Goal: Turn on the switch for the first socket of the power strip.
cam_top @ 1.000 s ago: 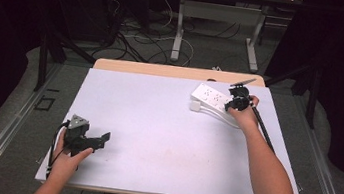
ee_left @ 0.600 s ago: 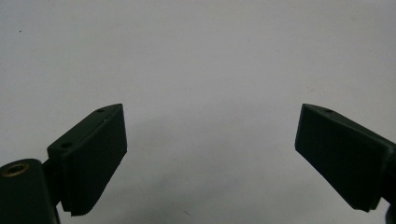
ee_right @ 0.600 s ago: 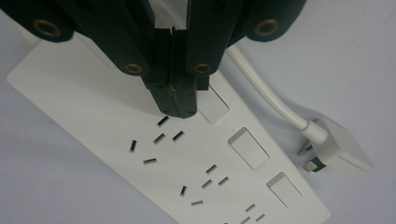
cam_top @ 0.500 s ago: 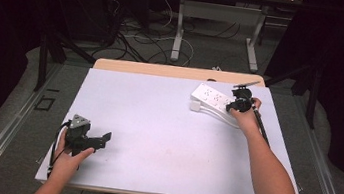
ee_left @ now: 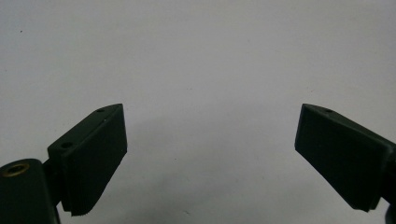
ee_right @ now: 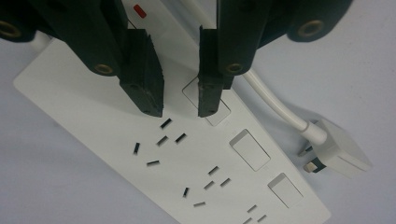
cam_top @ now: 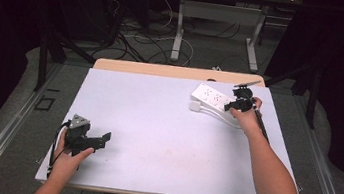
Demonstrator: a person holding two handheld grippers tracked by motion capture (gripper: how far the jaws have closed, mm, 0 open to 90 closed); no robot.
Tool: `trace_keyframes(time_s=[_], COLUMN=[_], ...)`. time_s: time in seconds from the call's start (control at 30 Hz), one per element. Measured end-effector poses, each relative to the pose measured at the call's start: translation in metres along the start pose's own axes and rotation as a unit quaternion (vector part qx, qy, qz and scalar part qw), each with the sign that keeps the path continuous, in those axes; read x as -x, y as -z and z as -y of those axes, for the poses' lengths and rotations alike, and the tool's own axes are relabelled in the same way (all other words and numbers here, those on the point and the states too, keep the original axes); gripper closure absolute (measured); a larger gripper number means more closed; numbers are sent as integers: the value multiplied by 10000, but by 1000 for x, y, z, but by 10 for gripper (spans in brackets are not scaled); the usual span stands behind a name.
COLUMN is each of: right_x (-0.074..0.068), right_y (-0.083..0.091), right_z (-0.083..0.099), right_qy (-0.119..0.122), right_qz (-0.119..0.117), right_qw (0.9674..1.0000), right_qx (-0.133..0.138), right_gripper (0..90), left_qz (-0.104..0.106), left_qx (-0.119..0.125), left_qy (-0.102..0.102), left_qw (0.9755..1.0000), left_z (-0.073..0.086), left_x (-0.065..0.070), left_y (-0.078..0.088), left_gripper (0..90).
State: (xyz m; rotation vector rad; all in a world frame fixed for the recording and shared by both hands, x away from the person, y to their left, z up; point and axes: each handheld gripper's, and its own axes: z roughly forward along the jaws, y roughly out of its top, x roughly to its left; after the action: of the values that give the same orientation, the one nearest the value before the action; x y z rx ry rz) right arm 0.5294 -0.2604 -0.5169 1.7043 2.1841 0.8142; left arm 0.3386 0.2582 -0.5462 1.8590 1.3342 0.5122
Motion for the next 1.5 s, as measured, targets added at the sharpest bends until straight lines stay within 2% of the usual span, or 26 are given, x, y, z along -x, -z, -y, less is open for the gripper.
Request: trace_keyframes(time_s=[0.03,0.3,0.37,0.4,0.47,0.53,0.73,0.8,0.97,1.1,1.17,1.27,1.5], right_x=[0,-1,-1,-2,-1,-1,-3,-4,-7,-9,-12,-13,-16], right_y=[0,4,6,6,7,8,11,12,17,20,22,25,35], right_z=[0,0,0,0,1,1,2,3,3,3,3,4,6], right_qy=[21,20,62,-5,-1,9,177,264,265,403,337,433,444], right_qz=[50,-22,36,44,-77,-98,-29,88,130,209,207,103,102], right_qw=[10000,9999,10000,9999,9998,9998,9994,9992,9990,9985,9989,9985,9983], right_qx=[25,103,64,101,167,156,286,301,343,310,258,319,377], right_gripper=[653,479,438,413,358,313,214,177,154,136,79,3,0], left_qz=[5,10,12,8,7,8,6,10,8,8,9,7,3], left_qx=[44,50,27,8,6,5,-10,-4,7,10,10,9,11], left_qy=[5,21,13,11,14,18,14,16,24,27,28,23,13], left_qw=[10000,10000,10000,10000,10000,10000,10000,10000,10000,10000,10000,10000,10000], left_z=[0,0,0,0,0,0,0,0,0,0,0,0,0], left_x=[0,0,0,0,0,0,0,0,0,0,0,0,0], left_y=[-1,-1,0,0,0,0,0,-1,-1,-1,-1,0,0], left_gripper=[91,92,92,92,93,93,93,93,94,94,94,95,95])
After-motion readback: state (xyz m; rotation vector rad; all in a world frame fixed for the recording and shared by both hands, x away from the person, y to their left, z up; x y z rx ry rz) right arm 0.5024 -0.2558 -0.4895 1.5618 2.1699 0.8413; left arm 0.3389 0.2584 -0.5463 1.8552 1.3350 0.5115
